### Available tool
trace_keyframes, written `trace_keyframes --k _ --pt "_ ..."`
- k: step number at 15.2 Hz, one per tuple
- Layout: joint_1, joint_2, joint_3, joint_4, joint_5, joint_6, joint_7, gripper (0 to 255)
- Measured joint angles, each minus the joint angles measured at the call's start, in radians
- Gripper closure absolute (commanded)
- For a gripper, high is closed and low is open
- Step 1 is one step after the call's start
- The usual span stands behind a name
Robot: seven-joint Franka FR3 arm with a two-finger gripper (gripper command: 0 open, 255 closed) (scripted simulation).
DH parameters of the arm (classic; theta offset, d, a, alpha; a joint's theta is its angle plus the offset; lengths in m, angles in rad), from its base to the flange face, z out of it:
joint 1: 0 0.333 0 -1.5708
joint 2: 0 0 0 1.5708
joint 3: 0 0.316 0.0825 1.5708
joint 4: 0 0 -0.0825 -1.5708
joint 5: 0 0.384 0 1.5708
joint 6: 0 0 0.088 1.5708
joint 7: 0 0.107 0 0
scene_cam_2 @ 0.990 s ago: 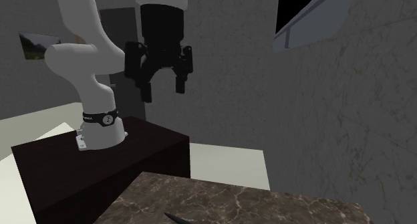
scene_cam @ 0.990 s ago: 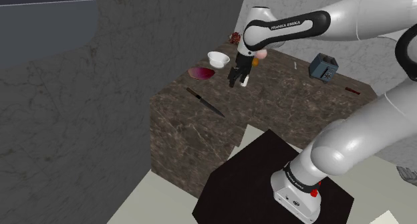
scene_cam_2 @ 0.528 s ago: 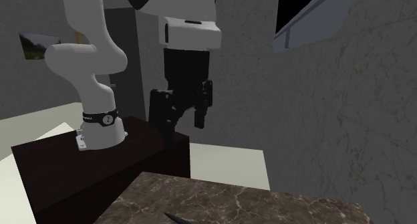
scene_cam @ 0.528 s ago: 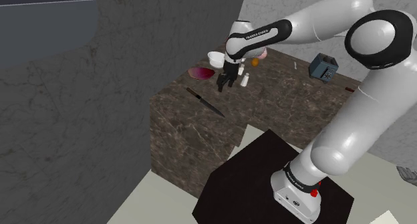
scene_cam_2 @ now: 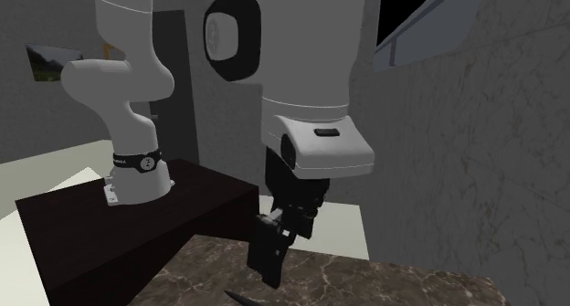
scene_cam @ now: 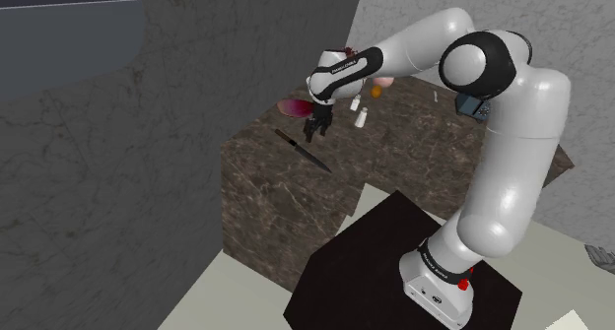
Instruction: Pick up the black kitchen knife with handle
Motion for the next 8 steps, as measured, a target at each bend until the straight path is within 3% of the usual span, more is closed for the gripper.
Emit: trace_keyframes --k 6,8 --pt "-0.015 0.237 0.020 0.230 0.020 -0.009 -0.023 0" --pt "-0.017 0.275 0.023 0.253 0.023 0.005 -0.027 0"
